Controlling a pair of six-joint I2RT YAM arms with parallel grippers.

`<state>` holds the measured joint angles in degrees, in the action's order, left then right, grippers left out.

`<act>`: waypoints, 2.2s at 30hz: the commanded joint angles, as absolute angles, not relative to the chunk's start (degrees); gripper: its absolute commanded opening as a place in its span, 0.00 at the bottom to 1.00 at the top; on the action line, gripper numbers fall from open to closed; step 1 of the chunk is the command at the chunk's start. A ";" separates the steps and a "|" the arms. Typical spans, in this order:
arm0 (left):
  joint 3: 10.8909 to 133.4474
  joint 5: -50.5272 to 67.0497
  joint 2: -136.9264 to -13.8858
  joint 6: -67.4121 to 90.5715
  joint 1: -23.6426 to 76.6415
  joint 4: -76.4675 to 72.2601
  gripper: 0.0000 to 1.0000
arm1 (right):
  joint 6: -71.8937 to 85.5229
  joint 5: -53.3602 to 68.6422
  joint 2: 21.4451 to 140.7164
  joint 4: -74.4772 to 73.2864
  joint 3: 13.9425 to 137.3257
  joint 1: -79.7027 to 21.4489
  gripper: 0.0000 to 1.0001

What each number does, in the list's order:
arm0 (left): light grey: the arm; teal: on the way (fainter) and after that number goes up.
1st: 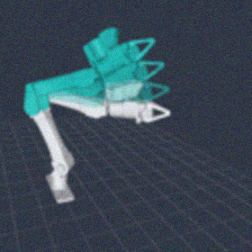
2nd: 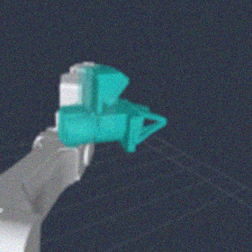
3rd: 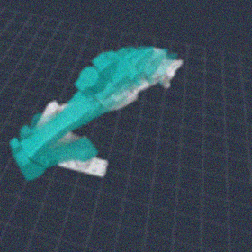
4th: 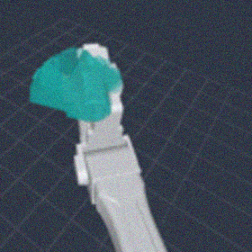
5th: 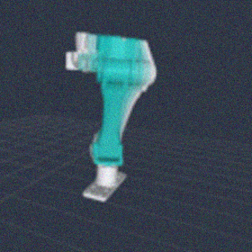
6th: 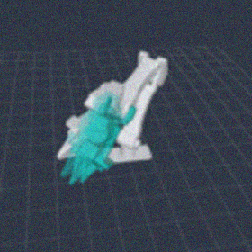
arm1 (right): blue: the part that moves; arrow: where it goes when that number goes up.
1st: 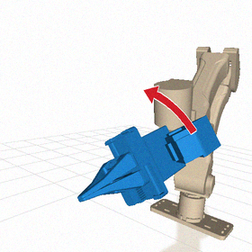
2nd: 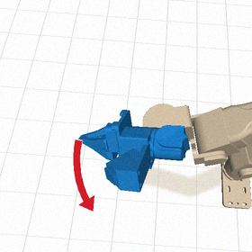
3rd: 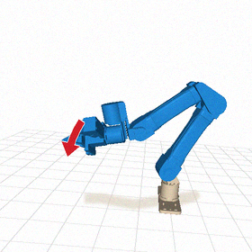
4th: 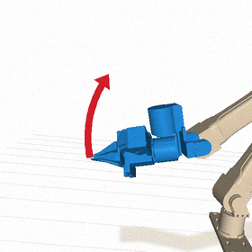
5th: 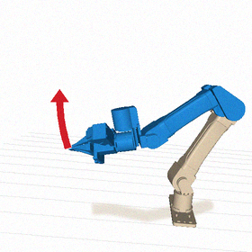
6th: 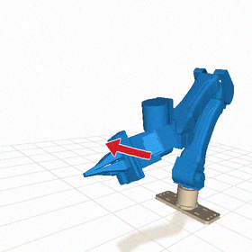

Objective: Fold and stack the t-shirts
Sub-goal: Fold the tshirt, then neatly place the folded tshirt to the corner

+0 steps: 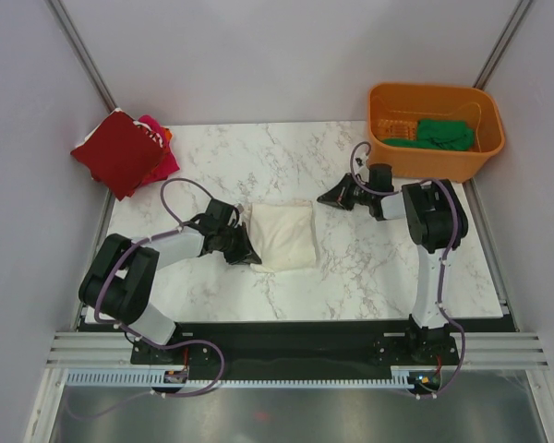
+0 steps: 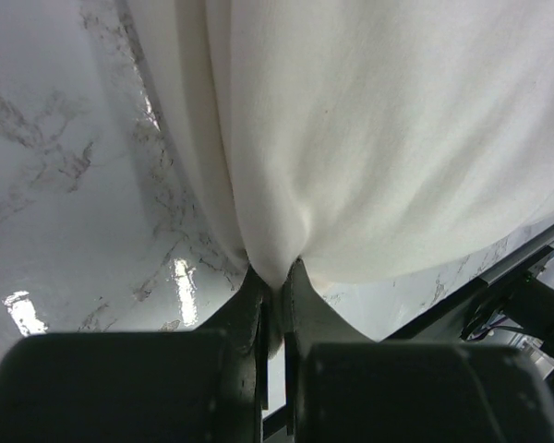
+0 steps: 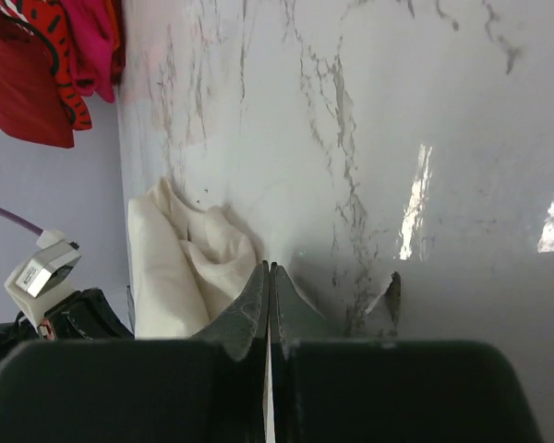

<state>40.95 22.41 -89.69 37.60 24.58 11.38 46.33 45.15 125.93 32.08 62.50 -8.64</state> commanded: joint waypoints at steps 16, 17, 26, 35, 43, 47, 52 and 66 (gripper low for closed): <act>42.45 17.93 -86.04 35.86 26.37 19.16 0.39 | 40.32 43.66 92.55 20.01 49.16 -21.26 0.00; 42.63 17.84 -86.57 35.95 26.54 19.07 0.32 | 44.43 44.46 94.64 23.35 47.91 -23.53 0.00; 43.33 17.49 -87.10 35.86 26.89 19.16 0.17 | 57.56 53.43 112.13 56.75 40.00 -26.90 0.00; 42.80 17.93 -85.44 35.33 26.89 19.86 0.21 | 63.02 53.00 120.49 70.07 33.57 -22.95 0.00; 44.21 10.30 -74.45 32.61 25.93 24.96 0.96 | 47.13 51.07 107.69 38.68 41.65 -22.85 0.58; 47.10 10.11 -75.32 31.47 24.96 24.35 0.97 | 35.70 46.50 99.24 17.87 51.04 -23.03 0.76; 48.78 8.62 -81.99 31.64 24.43 20.31 0.98 | 31.64 44.65 93.17 7.13 54.58 -22.85 0.79; 48.35 18.79 -103.18 37.96 21.45 0.20 0.82 | 28.57 42.81 86.31 3.17 47.02 -22.85 0.80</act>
<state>50.87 16.01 -97.45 35.73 22.02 4.62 31.68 43.90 88.01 4.73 47.18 -23.03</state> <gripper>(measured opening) 0.835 0.797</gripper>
